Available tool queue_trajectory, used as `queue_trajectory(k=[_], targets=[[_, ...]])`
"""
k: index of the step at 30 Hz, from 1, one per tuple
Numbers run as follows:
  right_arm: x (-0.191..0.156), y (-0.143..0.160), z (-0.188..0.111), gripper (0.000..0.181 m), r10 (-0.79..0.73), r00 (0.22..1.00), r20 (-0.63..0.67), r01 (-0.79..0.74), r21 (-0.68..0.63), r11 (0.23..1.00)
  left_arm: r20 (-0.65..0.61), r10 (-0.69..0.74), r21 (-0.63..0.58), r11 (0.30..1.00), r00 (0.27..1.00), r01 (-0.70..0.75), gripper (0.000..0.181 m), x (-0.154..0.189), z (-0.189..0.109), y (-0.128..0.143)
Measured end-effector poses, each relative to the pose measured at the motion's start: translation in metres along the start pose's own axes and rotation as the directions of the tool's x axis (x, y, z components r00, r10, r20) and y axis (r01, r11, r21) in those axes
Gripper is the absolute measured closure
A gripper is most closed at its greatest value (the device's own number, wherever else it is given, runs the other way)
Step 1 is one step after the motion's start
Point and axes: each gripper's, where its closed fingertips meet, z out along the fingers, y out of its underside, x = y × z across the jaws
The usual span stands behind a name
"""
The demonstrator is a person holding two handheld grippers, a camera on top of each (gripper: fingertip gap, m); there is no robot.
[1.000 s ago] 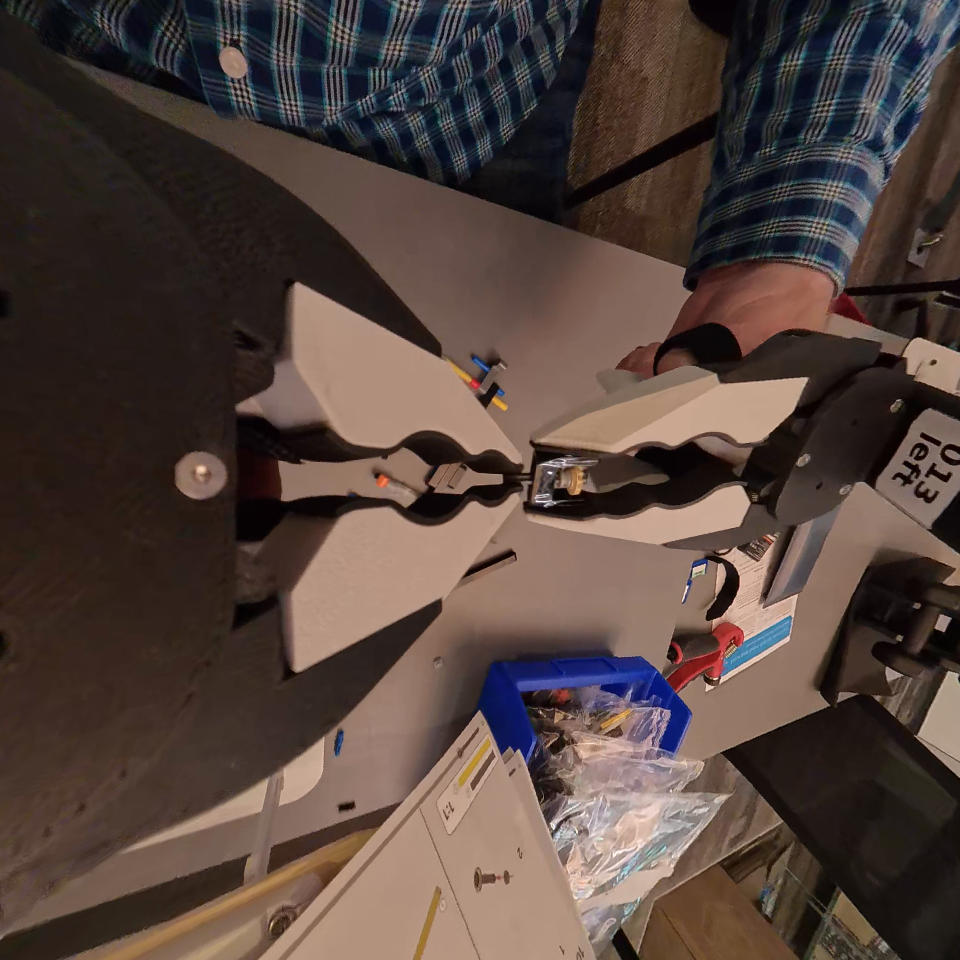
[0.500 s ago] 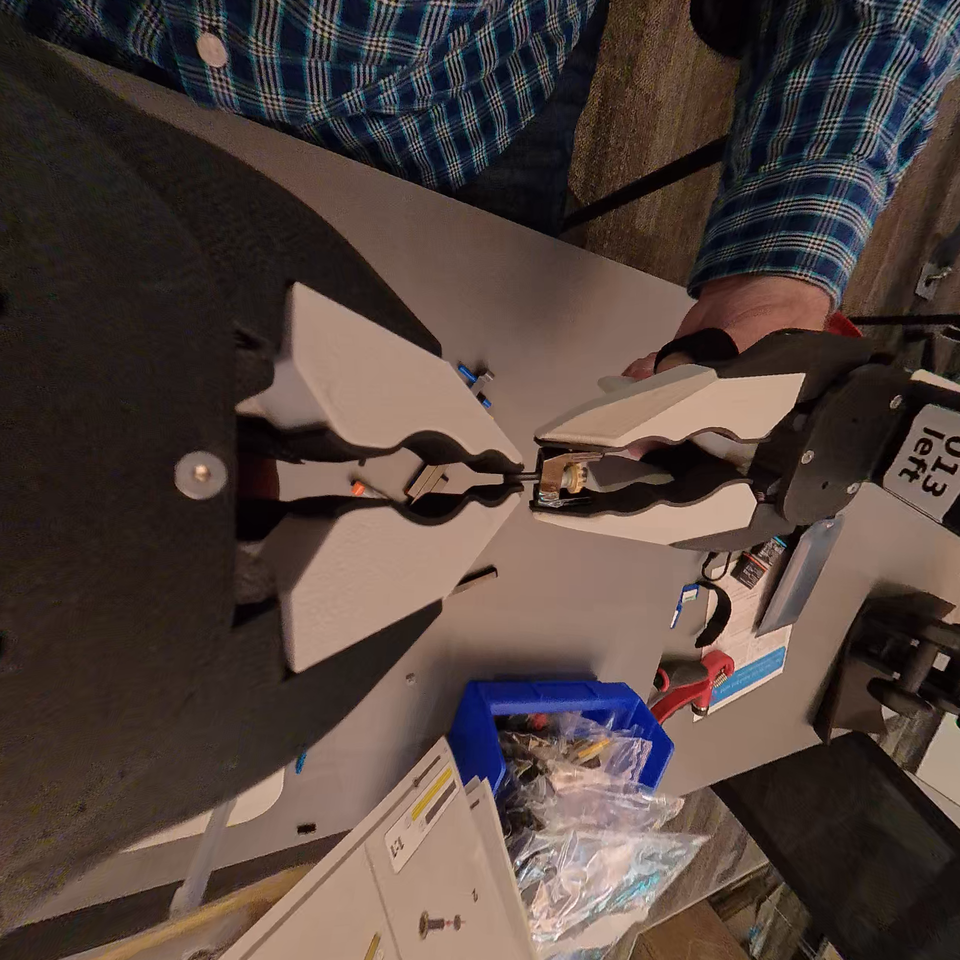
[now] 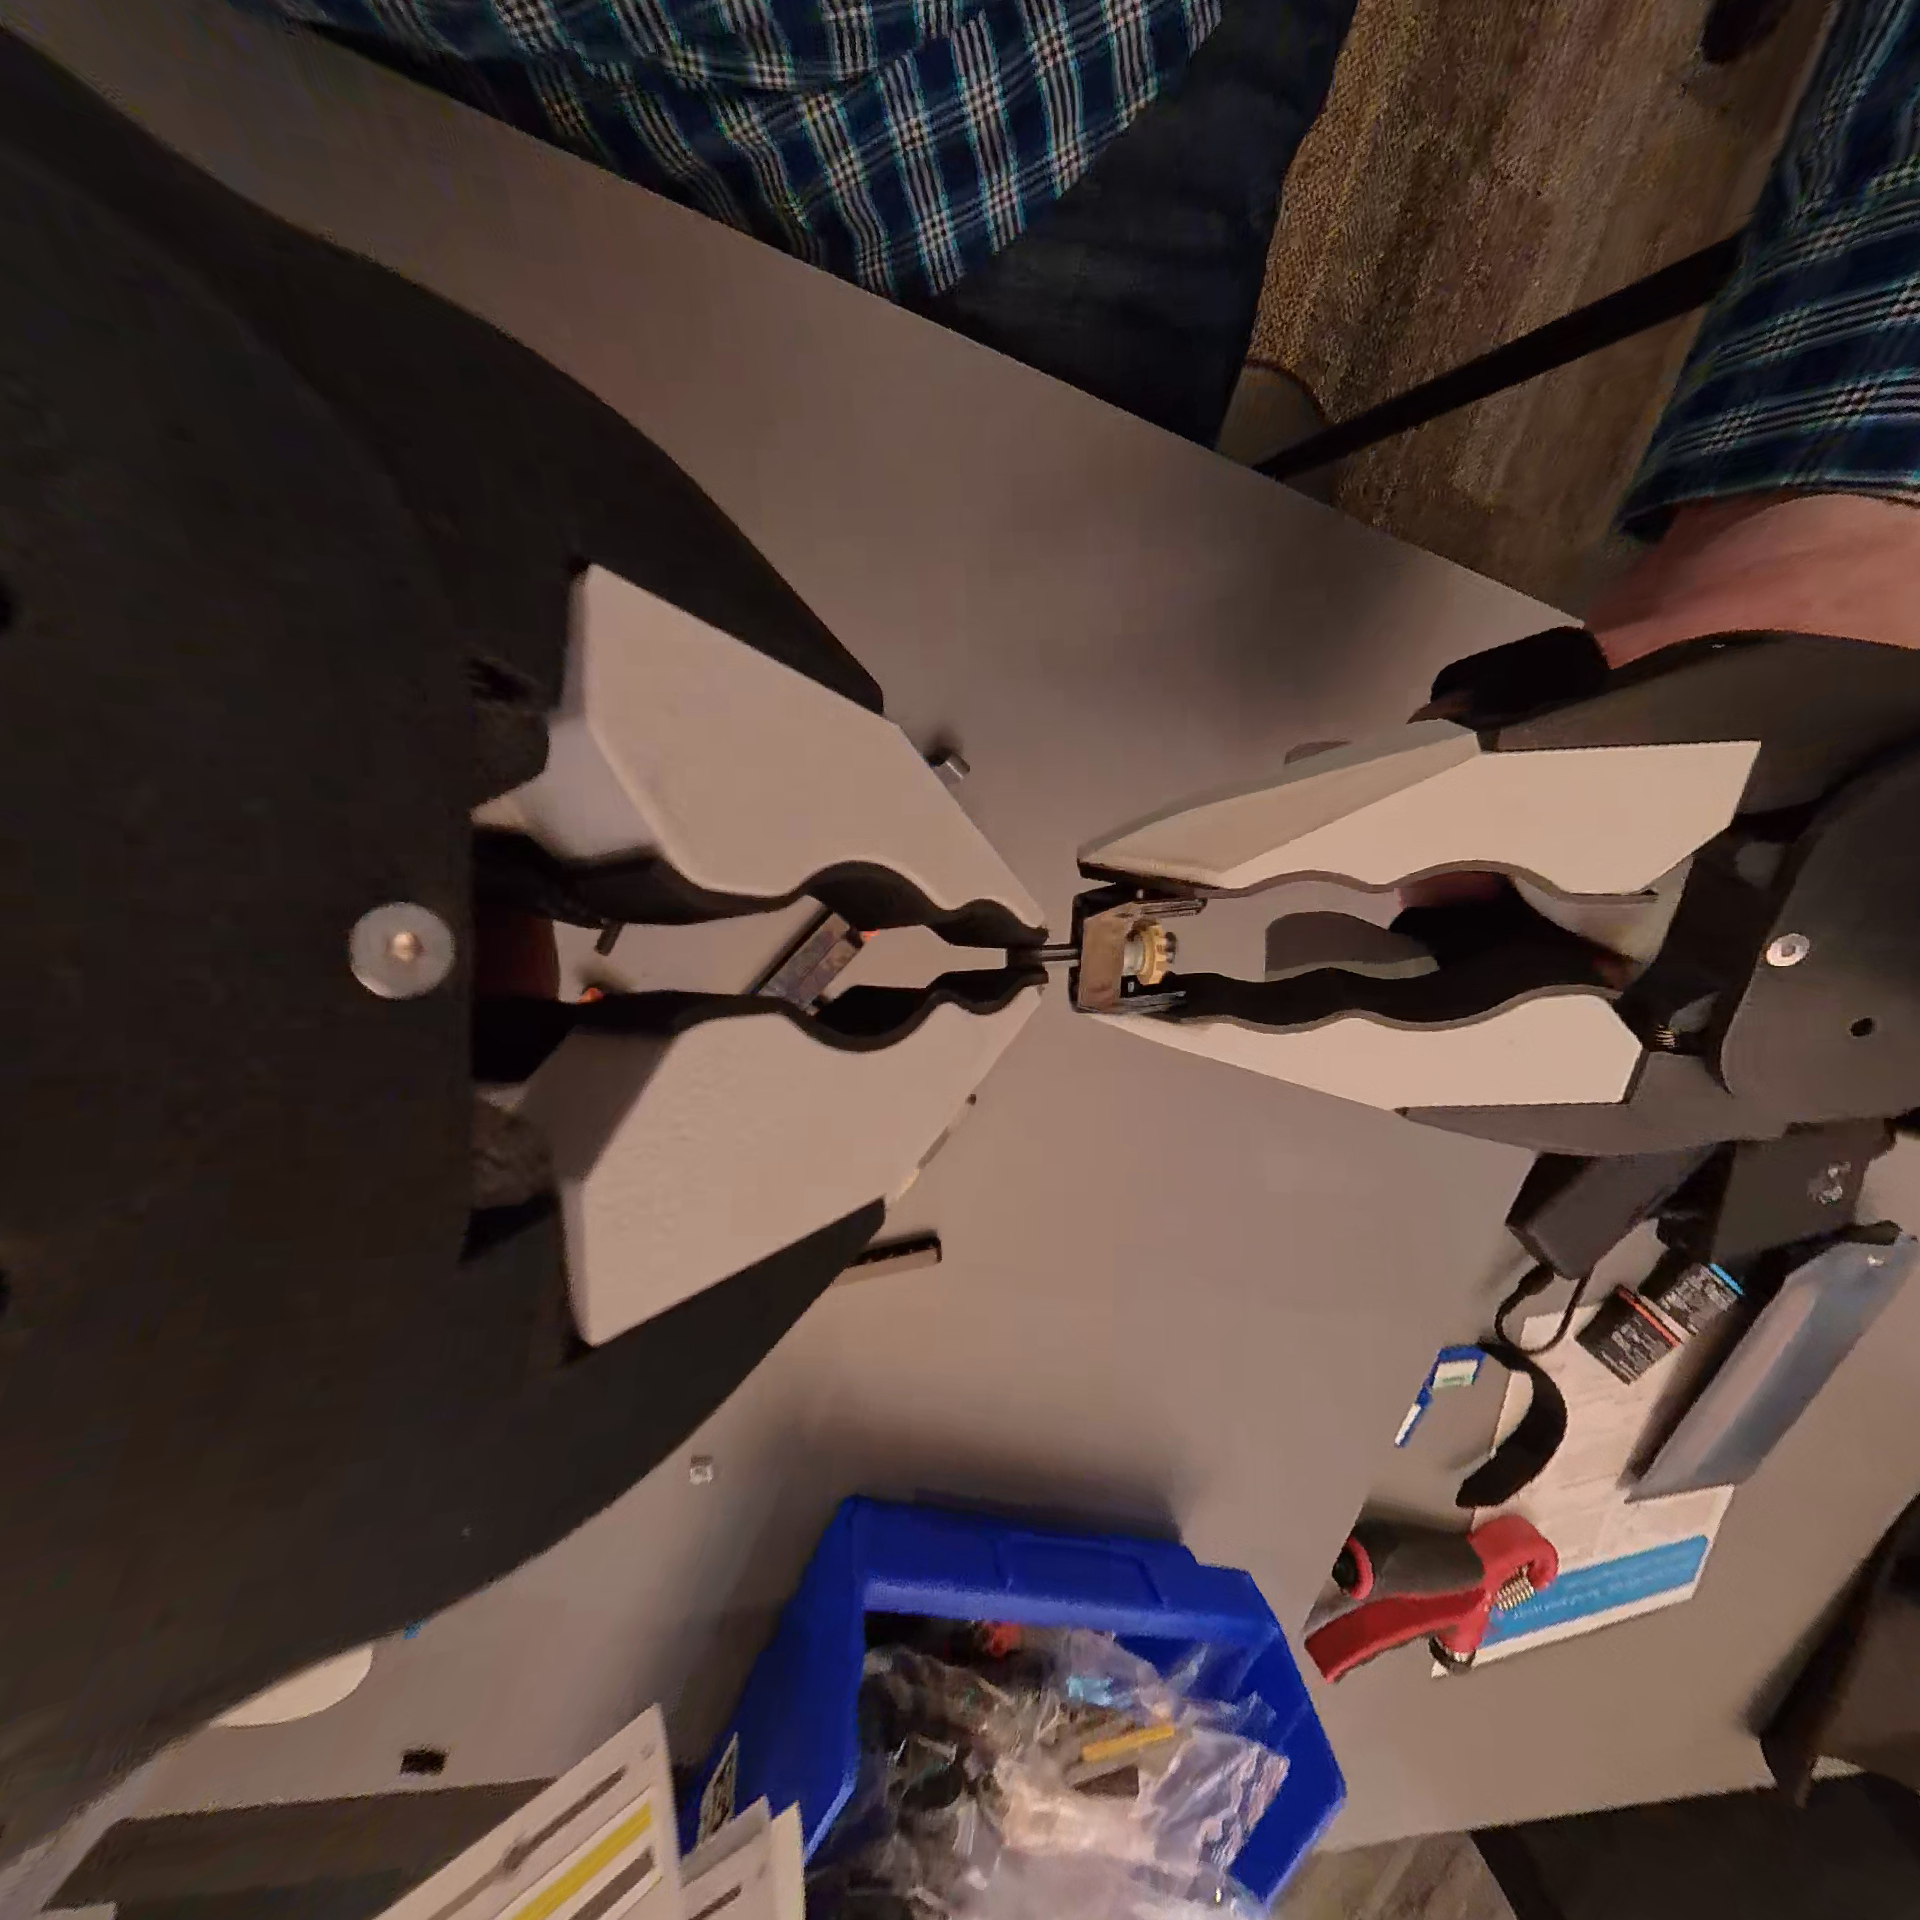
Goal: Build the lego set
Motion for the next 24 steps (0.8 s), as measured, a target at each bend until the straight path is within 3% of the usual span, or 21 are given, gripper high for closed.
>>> queue_trajectory(k=[11,24], targets=[[-0.006,0.020,0.059,0.180,-0.129,0.989,0.071,0.140,-0.165,0.976,0.187,0.031,-0.222,0.975,0.982,0.012,0.158,-0.027,-0.011,0.071],[0.003,0.046,0.095,0.180,-0.156,0.971,0.183,0.204,-0.280,0.938,0.297,0.021,-0.365,0.926,0.955,0.093,0.158,-0.055,-0.007,0.111]])
